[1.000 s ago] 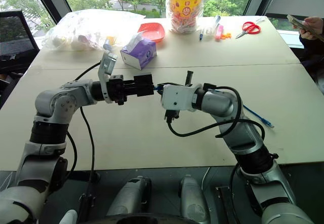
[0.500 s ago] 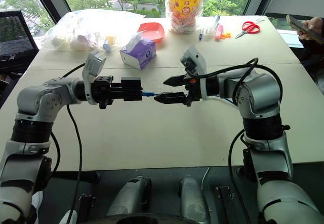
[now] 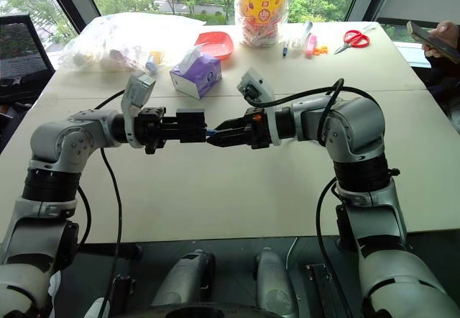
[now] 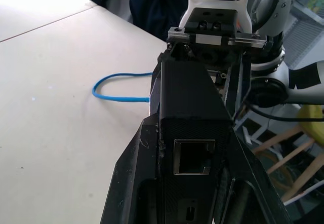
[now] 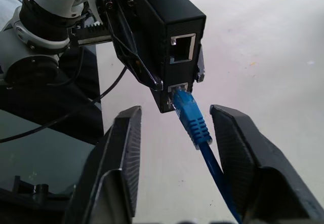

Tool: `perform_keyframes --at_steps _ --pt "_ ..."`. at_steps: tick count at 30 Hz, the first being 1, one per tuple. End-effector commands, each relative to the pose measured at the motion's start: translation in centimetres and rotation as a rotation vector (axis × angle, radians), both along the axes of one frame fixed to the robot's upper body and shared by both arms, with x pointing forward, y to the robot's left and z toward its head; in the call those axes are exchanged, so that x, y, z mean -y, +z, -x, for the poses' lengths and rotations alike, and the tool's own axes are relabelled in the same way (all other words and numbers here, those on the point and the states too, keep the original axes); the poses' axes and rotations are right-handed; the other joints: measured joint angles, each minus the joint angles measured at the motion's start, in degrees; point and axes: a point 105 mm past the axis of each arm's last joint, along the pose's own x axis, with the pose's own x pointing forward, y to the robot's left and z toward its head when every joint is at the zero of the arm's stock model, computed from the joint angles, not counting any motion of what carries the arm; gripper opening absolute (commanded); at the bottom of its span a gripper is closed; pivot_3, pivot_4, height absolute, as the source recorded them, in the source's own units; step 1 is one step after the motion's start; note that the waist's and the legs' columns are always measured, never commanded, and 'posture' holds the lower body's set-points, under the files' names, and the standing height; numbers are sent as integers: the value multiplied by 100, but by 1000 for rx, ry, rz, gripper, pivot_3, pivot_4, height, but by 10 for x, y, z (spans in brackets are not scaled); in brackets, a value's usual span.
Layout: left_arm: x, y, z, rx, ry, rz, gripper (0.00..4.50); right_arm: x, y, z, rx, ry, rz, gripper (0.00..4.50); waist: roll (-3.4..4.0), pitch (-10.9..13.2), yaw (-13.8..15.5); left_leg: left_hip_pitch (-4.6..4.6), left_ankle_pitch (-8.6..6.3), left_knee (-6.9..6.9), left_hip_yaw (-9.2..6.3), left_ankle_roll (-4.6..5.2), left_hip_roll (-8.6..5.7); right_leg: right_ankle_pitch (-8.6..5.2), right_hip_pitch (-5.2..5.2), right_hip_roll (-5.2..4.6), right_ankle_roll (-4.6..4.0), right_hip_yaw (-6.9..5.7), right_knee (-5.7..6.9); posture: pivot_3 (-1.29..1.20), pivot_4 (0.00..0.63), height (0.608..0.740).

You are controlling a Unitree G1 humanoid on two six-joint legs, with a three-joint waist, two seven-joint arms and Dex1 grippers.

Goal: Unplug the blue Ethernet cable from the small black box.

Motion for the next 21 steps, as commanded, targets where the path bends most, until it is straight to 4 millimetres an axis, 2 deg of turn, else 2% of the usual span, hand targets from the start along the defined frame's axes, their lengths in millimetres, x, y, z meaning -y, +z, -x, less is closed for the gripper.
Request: perform_keyframes --at_steps 1,14,17,19,20,21 --pt "1 14 4 56 -16 13 542 -7 12 6 27 44 -21 2170 0 0 0 0 0 0 0 0 0 0 0 0 0 0 0 0 150 740" --pt "2 9 12 56 -44 0 542 -8 12 9 26 64 -8 2170 0 0 0 0 0 0 1 0 0 0 0 0 0 0 -1 0 150 740" --pt "2 8 14 57 -56 -7 542 -7 10 11 22 70 -2 1276 0 0 -1 0 0 0 1 0 0 0 0 0 0 0 -1 0 150 740" --pt "1 8 15 58 -63 -13 542 -7 10 11 20 73 2 320 0 0 -2 0 0 -1 1 0 0 0 -1 0 0 0 -1 0 150 740" --pt "1 7 16 59 -66 -16 542 -6 9 11 19 75 4 12 1 0 -2 0 0 -1 1 0 0 0 0 1 0 0 -1 0 150 740" --pt "0 7 16 59 -68 -17 542 -6 9 12 18 76 5 12 0 0 -2 0 0 -1 2 0 0 0 -1 0 0 0 -1 0 150 740"
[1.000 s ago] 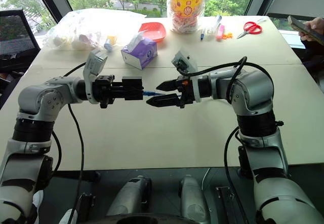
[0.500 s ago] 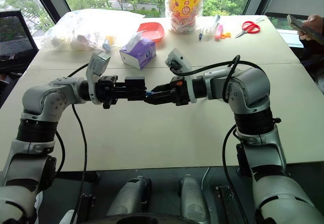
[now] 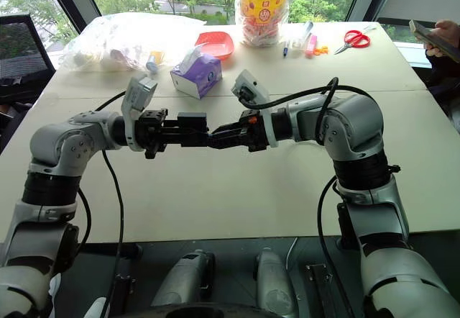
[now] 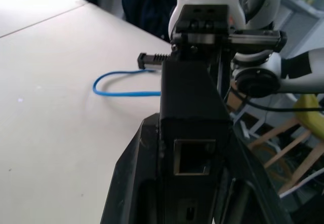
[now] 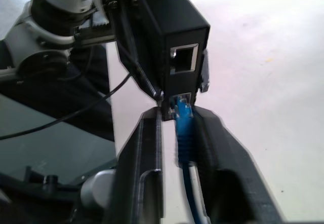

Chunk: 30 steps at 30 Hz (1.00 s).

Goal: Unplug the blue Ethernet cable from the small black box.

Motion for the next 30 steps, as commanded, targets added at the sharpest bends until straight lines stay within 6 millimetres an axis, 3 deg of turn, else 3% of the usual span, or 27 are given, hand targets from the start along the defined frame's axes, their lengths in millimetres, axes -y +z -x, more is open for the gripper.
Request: perform_keyframes --at_steps 1,13,22,26,30 --pt "1 6 5 30 -26 0 542 -3 9 5 40 34 -9 12 0 0 0 0 0 0 0 0 1 0 0 1 0 0 0 0 150 740" --pt "-3 5 10 35 -41 -17 542 -2 6 6 31 33 -2 12 0 0 -1 0 0 0 0 0 1 0 0 0 0 0 -1 0 150 740" --pt "-23 2 14 36 -31 -64 542 32 -32 -9 -69 -56 89 12 -1 1 13 -1 -1 0 2 1 0 -1 1 -1 -1 0 -5 0 150 740" --pt "-25 -3 11 60 -3 -85 542 49 -42 -28 19 -158 140 12 -2 1 4 -1 -1 -1 4 2 2 -1 -1 0 -1 0 -6 0 150 740" --pt "-17 -14 -1 138 65 -103 542 64 -41 -71 268 -373 170 12 -2 1 5 -1 -1 -1 8 2 3 -1 -2 0 0 1 -5 0 150 740"
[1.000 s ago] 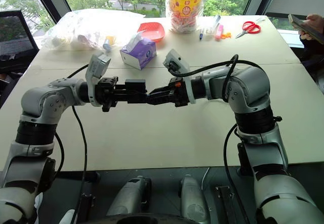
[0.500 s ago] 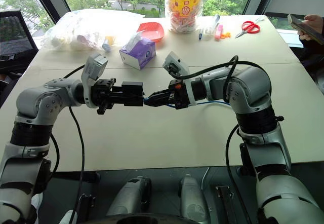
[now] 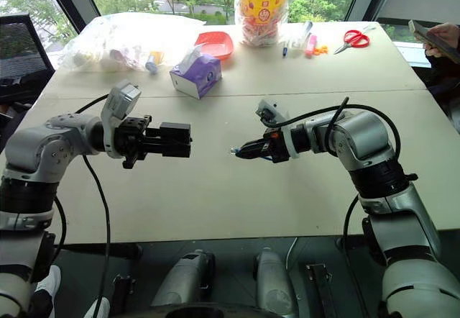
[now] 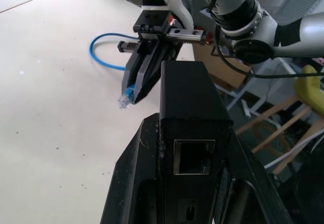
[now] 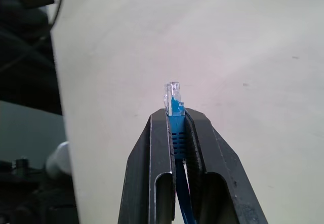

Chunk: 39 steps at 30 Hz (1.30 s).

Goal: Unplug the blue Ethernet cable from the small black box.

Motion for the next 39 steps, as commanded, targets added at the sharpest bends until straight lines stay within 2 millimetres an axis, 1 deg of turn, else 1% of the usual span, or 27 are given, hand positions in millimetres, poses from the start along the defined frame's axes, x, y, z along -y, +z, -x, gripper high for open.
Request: perform_keyframes --at_steps 1,2,3,4,6,7,8,9,10,13,15,18,22,26,28,29,31,32,34,35,37,39 --pt "13 -16 -13 121 68 -46 542 19 11 -46 273 -253 41 12 -1 0 14 0 0 0 1 0 0 0 -1 0 0 1 0 0 150 740" --pt "21 -29 -21 189 108 -84 542 30 6 -60 308 -373 72 12 3 -4 18 0 0 0 1 -1 0 0 0 0 0 1 0 0 150 740" --pt "27 -37 -26 240 130 -110 542 36 2 -68 326 -451 94 12 3 -4 38 7 0 0 3 -1 -2 1 6 -3 0 3 0 0 150 740" --pt "34 -43 -31 276 156 -115 542 39 0 -71 323 -498 86 12 1 -3 54 4 1 0 5 -1 -4 1 3 -6 0 6 1 0 150 740" --pt "43 -48 -36 292 176 -81 542 32 -2 -67 293 -489 32 844 1 -3 55 -5 2 1 5 -3 -7 2 -4 -9 -1 7 0 0 150 740" --pt "49 -51 -39 306 184 -71 542 29 -1 -65 302 -488 26 1162 1 -3 59 -21 2 2 5 -3 -7 3 -20 -9 0 8 2 0 150 740" --pt "53 -53 -42 327 192 -64 542 28 0 -64 308 -496 21 1716 1 -3 51 -40 2 5 3 -3 -7 4 -39 -9 1 8 3 0 150 740" --pt "57 -56 -45 347 204 -64 542 28 1 -61 307 -506 17 2008 2 -3 47 -49 2 6 3 -2 -6 4 -49 -8 1 7 4 0 150 740" --pt "60 -58 -47 365 214 -57 542 29 3 -59 310 -517 17 2610 2 -3 46 -53 2 5 3 -2 -7 4 -52 -8 1 6 6 0 150 740" --pt "69 -62 -60 397 278 -24 542 35 18 -48 341 -529 -14 4087 3 -4 47 -52 2 6 5 -1 -8 4 -51 -8 1 5 6 0 150 740" --pt "74 -66 -67 415 309 -16 542 39 26 -39 340 -533 -42 4087 3 -4 49 -52 1 10 4 0 -8 4 -49 -7 2 5 7 0 150 740" --pt "79 -73 -74 415 349 -3 542 46 29 -26 336 -555 -42 4087 3 -4 46 -52 1 11 3 2 -8 4 -48 -6 3 2 9 0 150 740" --pt "76 -91 -81 400 388 -30 542 55 23 -9 317 -572 -15 4087 1 -5 36 -50 0 11 3 3 -9 4 -46 -5 3 0 10 0 150 740" --pt "66 -116 -78 395 370 -102 542 56 15 7 288 -560 5 4087 2 -5 25 -44 0 11 4 3 -8 4 -43 -1 3 0 13 0 150 740" --pt "58 -124 -75 379 368 -115 1564 55 12 15 274 -550 14 4161 2 -6 11 -28 0 10 5 4 -7 4 -29 1 3 1 15 0 150 740" --pt "55 -126 -74 375 367 -117 1916 55 11 18 269 -546 18 4161 2 -6 6 -16 0 8 6 4 -7 4 -19 3 3 2 15 0 150 740" --pt "46 -128 -73 365 363 -127 2777 55 8 25 251 -523 30 4161 3 -6 7 -1 -1 5 3 5 -1 3 -3 6 2 1 13 0 150 740" --pt "42 -128 -71 360 358 -136 3393 54 7 29 241 -506 35 4161 3 -7 6 6 -1 4 3 5 1 3 4 6 2 1 12 0 150 740" --pt "34 -129 -70 349 352 -149 4389 55 5 36 224 -479 48 4161 3 -7 -2 12 -1 4 3 6 3 3 13 7 2 1 10 0 150 740" --pt "28 -127 -69 340 348 -153 4460 57 4 40 217 -462 61 4161 3 -7 -4 17 -1 5 3 6 4 2 19 9 1 1 8 0 150 740" --pt "17 -119 -66 314 341 -146 4460 59 3 48 212 -427 82 4161 3 -7 -10 19 -2 4 0 6 6 2 22 9 1 0 6 0 150 740" --pt "11 -110 -64 305 346 -129 4460 61 3 52 214 -408 92 4161 3 -7 -18 19 -2 4 0 7 8 2 22 10 1 1 4 0 150 740"
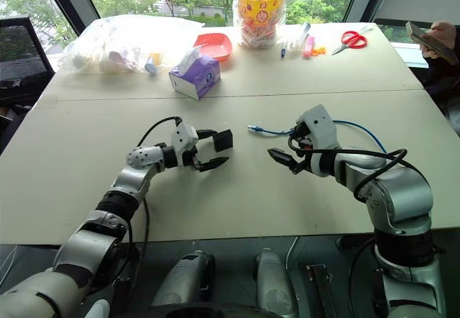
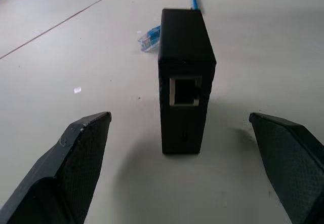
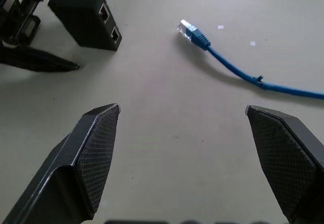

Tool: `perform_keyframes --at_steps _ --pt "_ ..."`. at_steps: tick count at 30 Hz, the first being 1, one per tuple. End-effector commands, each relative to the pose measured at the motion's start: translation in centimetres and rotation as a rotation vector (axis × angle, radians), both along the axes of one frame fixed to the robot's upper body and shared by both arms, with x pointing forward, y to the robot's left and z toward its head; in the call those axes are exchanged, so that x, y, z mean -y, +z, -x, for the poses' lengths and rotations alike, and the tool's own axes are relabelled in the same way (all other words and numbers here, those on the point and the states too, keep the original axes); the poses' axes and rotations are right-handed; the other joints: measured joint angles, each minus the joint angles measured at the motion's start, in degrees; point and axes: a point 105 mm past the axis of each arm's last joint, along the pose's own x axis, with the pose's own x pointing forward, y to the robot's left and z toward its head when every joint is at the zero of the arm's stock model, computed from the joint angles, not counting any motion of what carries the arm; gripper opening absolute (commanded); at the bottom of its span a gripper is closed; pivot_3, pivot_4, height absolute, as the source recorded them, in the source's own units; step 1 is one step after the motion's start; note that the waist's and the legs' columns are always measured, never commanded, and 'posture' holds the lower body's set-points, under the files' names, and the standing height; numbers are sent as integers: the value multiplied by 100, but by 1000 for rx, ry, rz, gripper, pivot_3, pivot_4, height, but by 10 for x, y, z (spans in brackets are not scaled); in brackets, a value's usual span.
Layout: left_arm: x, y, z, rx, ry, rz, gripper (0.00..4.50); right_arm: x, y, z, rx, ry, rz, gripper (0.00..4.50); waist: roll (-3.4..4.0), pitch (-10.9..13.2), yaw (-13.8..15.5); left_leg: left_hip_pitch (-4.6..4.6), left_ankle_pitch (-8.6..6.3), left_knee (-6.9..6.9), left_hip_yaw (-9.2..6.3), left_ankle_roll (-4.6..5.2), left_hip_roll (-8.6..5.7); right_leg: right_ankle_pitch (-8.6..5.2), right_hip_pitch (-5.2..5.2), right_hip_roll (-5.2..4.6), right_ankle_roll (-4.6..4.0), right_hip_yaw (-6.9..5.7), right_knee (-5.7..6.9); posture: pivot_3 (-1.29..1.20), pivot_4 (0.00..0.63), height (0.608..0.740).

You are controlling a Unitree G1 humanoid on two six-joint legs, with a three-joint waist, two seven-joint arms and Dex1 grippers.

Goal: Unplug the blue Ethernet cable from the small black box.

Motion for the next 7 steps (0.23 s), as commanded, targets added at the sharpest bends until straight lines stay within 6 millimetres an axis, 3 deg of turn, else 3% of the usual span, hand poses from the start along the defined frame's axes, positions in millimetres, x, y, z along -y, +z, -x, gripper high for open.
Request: perform_keyframes --at_steps 1,7 --pt "-20 10 4 -44 28 27 4460 0 14 9 49 47 5 4161 0 0 8 0 0 0 0 1 1 0 0 0 0 0 0 0 150 740" --pt "-50 48 18 -105 51 95 4460 3 18 20 46 102 2 4161 -4 2 53 -8 0 7 -7 0 -1 -1 1 -4 0 -2 -6 0 150 740"
